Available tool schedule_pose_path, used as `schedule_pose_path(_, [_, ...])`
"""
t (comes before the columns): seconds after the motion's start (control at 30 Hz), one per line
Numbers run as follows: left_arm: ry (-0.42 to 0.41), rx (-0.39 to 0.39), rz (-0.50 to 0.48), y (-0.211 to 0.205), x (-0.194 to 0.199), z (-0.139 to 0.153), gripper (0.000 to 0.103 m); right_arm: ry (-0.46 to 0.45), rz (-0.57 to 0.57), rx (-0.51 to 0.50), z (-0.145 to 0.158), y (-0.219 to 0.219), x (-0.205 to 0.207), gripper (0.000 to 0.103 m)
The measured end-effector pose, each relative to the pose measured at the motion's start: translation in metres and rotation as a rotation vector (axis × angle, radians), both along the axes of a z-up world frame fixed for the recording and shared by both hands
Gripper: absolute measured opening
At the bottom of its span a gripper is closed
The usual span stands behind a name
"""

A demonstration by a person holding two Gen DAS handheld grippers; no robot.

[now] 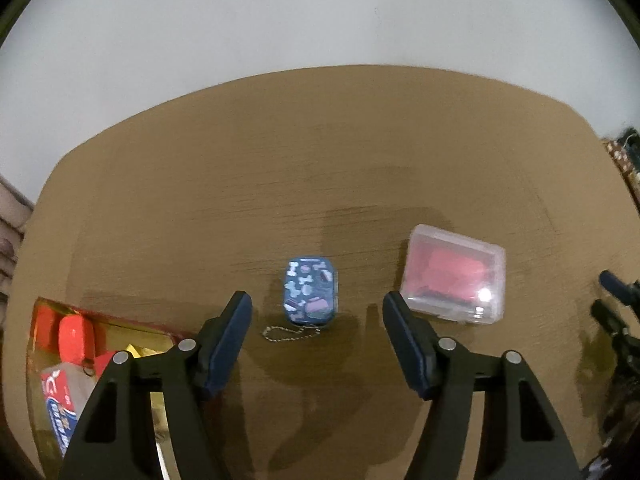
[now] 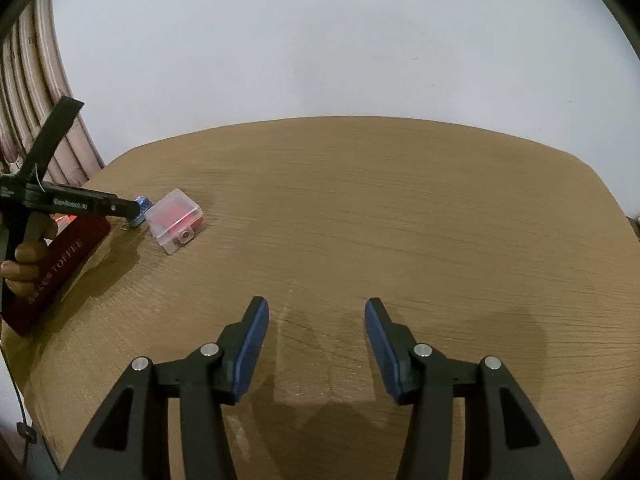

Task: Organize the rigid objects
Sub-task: 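Reach to the blue patterned keychain case and grasp it with the left gripper, then carry the keychain case into the tin and open the left gripper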

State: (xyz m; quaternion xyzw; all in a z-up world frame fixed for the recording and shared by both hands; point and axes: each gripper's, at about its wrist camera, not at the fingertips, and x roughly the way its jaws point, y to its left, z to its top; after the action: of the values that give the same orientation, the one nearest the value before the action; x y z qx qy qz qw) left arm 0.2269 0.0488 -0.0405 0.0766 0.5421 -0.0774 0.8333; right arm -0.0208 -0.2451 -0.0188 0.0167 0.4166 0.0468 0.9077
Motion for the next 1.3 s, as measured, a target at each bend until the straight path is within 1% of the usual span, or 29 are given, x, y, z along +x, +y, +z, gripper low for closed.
schedule_pose_path(0.07, [0.01,0.004,-0.011,0.001,0.002,-0.003,0.057,0.001,0.0,0.0,0.001,-0.001,-0.001,0.052])
schedule_pose_path(0.1, [0.017,0.005,-0.014,0.0,0.004,-0.005,0.053,0.002,0.001,0.0,0.001,-0.001,-0.001,0.052])
schedule_pose_path(0.13, [0.022,0.008,-0.014,0.0,0.006,-0.007,0.047,0.003,0.002,0.001,0.001,-0.001,-0.001,0.052])
schedule_pose_path(0.17, [0.027,0.01,-0.015,-0.001,0.008,-0.008,0.044,0.005,0.002,0.002,0.001,-0.002,-0.001,0.052])
schedule_pose_path(0.2, [0.035,0.012,-0.018,-0.001,0.01,-0.01,0.036,0.006,0.002,0.002,0.002,-0.002,-0.001,0.052])
schedule_pose_path(0.23, [0.046,0.01,-0.022,0.0,0.012,-0.013,0.032,0.006,0.002,0.002,0.002,-0.002,-0.001,0.052])
schedule_pose_path(0.3, [0.064,0.006,-0.023,0.002,0.017,-0.017,0.029,0.007,0.002,0.004,0.003,-0.001,0.0,0.052])
schedule_pose_path(0.43, [0.05,-0.009,-0.031,0.007,0.029,-0.02,0.027,0.011,0.003,0.006,0.002,0.0,0.002,0.052])
schedule_pose_path(0.5, [0.033,0.006,-0.032,0.012,0.025,-0.022,0.027,0.013,0.003,0.007,0.003,0.0,0.001,0.052])
schedule_pose_path(0.57, [0.014,0.029,-0.037,0.007,0.015,-0.02,0.027,0.015,0.0,0.009,0.003,-0.001,0.001,0.052])
schedule_pose_path(0.67, [-0.041,0.043,-0.039,-0.006,-0.008,-0.001,0.027,0.016,-0.001,0.017,0.003,-0.002,0.001,0.052])
schedule_pose_path(0.77, [-0.071,0.036,-0.002,-0.001,-0.034,0.023,0.027,0.028,-0.002,0.015,0.002,-0.002,0.001,0.052])
schedule_pose_path(0.83, [-0.078,0.03,0.028,0.01,-0.056,0.042,0.027,0.035,-0.002,0.009,0.001,-0.001,0.002,0.052])
schedule_pose_path(0.93, [-0.056,0.007,0.031,0.041,-0.094,0.068,0.027,0.044,-0.001,0.002,0.001,0.0,0.003,0.052])
schedule_pose_path(1.0, [-0.045,0.024,0.044,0.067,-0.119,0.081,0.027,0.047,-0.002,-0.005,0.0,0.001,0.003,0.052])
schedule_pose_path(1.03, [-0.035,0.023,0.049,0.074,-0.13,0.084,0.027,0.049,-0.002,-0.01,0.0,0.002,0.003,0.052])
schedule_pose_path(1.1, [-0.022,0.033,0.079,0.102,-0.148,0.09,0.027,0.055,-0.003,-0.021,-0.001,0.004,0.003,0.052])
schedule_pose_path(1.17, [0.007,0.04,0.113,0.128,-0.168,0.085,0.027,0.059,-0.004,-0.034,-0.001,0.006,0.003,0.052])
schedule_pose_path(1.27, [0.051,0.024,0.139,0.154,-0.171,0.08,0.027,0.064,-0.003,-0.057,-0.002,0.009,0.004,0.052])
schedule_pose_path(1.3, [0.062,0.025,0.138,0.156,-0.173,0.072,0.027,0.065,-0.002,-0.062,-0.003,0.01,0.005,0.054])
